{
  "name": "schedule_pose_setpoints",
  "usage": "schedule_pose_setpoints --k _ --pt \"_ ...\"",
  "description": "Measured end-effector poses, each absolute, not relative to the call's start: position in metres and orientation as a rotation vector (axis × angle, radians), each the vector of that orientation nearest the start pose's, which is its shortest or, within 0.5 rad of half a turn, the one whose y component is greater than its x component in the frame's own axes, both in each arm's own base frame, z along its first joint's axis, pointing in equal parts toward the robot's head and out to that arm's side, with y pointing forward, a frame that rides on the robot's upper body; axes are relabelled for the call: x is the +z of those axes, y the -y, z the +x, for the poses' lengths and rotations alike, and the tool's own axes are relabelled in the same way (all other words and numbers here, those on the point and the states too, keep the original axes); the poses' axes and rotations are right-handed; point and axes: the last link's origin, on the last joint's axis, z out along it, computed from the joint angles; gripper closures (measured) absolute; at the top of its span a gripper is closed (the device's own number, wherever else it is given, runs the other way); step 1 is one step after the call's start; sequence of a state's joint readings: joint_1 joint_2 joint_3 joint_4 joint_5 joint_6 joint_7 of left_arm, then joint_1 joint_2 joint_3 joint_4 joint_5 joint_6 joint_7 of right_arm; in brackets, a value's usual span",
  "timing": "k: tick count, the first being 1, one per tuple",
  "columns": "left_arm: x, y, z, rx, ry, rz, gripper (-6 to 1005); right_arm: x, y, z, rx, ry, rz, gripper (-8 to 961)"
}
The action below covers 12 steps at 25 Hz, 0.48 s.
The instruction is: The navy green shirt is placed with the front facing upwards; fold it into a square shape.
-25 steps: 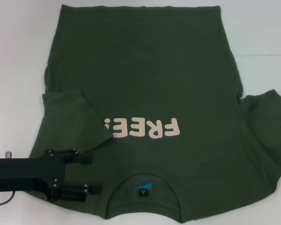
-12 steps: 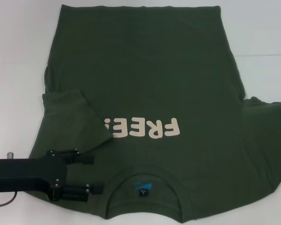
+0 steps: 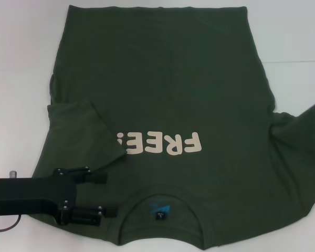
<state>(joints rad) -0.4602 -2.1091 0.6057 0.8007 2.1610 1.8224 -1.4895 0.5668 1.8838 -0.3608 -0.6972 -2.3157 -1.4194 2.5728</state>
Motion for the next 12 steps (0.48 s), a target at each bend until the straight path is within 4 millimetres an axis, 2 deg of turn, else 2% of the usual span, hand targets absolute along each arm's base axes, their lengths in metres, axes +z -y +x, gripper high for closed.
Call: schedule_pose_setpoints --k 8,12 --pt "0.009 -0.286 -0.269 -0.697 0.756 -2.884 64 0.072 -0.396 0.286 0.652 -1.931 -1.951 915" --pt "0.008 -0.286 -0.268 -0.701 0.776 -2.882 65 0.05 -0.406 0.268 0.61 -1.911 -2.018 914"
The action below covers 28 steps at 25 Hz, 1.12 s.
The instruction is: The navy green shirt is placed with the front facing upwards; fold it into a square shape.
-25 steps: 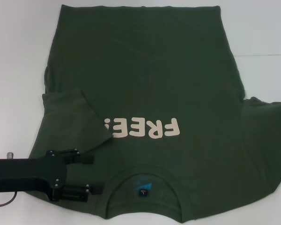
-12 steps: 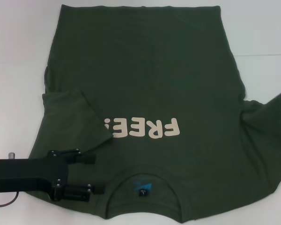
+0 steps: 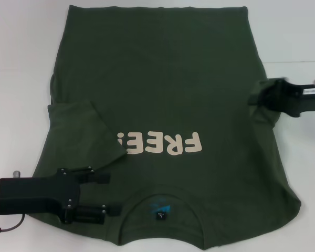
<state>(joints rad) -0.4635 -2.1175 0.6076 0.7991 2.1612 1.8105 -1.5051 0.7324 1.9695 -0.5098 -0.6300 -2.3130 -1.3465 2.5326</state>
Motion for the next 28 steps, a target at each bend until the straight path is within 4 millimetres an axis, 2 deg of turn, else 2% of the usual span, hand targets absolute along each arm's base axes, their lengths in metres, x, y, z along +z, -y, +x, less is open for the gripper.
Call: schedule_pose_setpoints --k 7,14,22,25,28 --pt "0.006 -0.286 -0.267 -0.7 0.789 -2.884 65 0.026 -0.407 0.262 0.518 -1.913 -2.063 910" --pt "0.006 -0.286 -0.266 -0.705 0.79 -2.884 65 0.025 -0.398 0.266 0.572 -1.9 -2.1 870" --pt "0.002 -0.286 -0.264 -0.742 0.853 -2.872 64 0.041 -0.384 0.277 0.752 -1.855 -2.113 538" --pt "0.004 -0.287 -0.265 -0.757 0.953 -2.85 65 0.051 -0.372 0.286 0.837 -1.823 -2.124 417" --pt "0.009 -0.288 -0.266 -0.777 1.073 -2.811 65 0.06 -0.352 0.298 0.932 -1.806 -2.129 269"
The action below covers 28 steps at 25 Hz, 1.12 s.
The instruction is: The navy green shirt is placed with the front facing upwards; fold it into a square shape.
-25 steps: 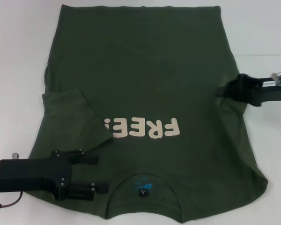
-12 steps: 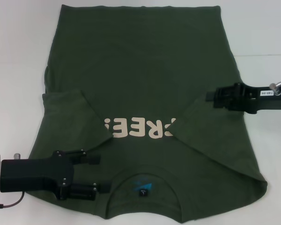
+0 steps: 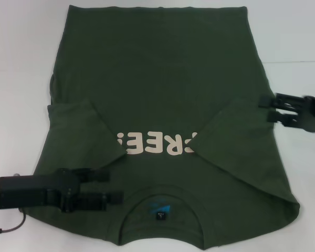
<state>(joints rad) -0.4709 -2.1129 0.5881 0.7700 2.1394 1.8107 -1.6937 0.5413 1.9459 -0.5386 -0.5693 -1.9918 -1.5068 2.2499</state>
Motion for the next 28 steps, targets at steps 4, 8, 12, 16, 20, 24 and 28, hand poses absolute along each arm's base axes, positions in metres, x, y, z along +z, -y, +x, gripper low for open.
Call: schedule_pose_setpoints --k 4,8,12,16,20,24,28 --pt "0.025 -0.291 -0.273 -0.826 1.238 -2.707 65 0.072 -0.317 0.316 1.054 -1.748 -2.135 126" --pt "0.048 -0.293 -0.284 -0.835 1.427 -2.6 64 0.077 -0.284 0.333 1.081 -1.735 -2.14 59" --pt "0.069 -0.292 -0.3 -0.694 1.636 -2.498 64 0.081 -0.262 0.346 1.057 -1.752 -2.147 61" --pt "0.087 -0.296 -0.314 -0.508 1.835 -2.334 65 0.08 -0.249 0.359 0.985 -1.79 -2.125 63" --pt "0.091 -0.307 -0.323 -0.387 1.99 -2.169 64 0.078 -0.245 0.365 0.923 -1.805 -2.125 65" --pt "0.087 -0.311 -0.326 -0.299 2.048 -2.119 64 0.075 -0.245 0.365 0.873 -1.813 -2.152 68" --pt "0.087 -0.313 -0.329 -0.188 2.066 -2.084 64 0.074 -0.246 0.365 0.865 -1.815 -2.157 69"
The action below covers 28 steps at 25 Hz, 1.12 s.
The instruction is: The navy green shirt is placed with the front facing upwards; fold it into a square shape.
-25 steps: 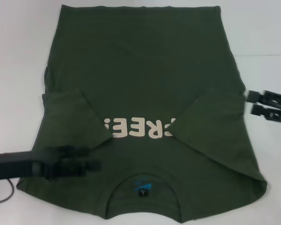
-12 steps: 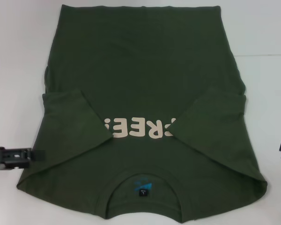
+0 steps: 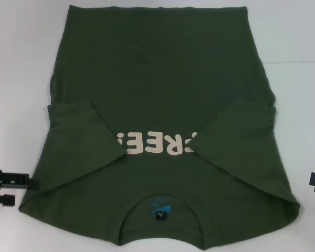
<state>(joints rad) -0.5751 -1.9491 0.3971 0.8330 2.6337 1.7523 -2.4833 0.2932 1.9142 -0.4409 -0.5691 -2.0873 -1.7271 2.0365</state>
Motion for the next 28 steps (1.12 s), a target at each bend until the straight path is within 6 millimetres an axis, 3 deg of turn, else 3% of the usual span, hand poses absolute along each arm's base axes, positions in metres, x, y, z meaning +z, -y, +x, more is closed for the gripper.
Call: schedule_pose_setpoints --k 9,28 --pt "0.081 -0.317 -0.335 -0.016 2.045 -2.045 64 0.075 -0.249 0.365 0.858 -1.806 -2.151 69" --pt "0.071 -0.326 -0.331 0.024 2.023 -2.054 65 0.074 -0.251 0.362 0.839 -1.748 -2.213 70"
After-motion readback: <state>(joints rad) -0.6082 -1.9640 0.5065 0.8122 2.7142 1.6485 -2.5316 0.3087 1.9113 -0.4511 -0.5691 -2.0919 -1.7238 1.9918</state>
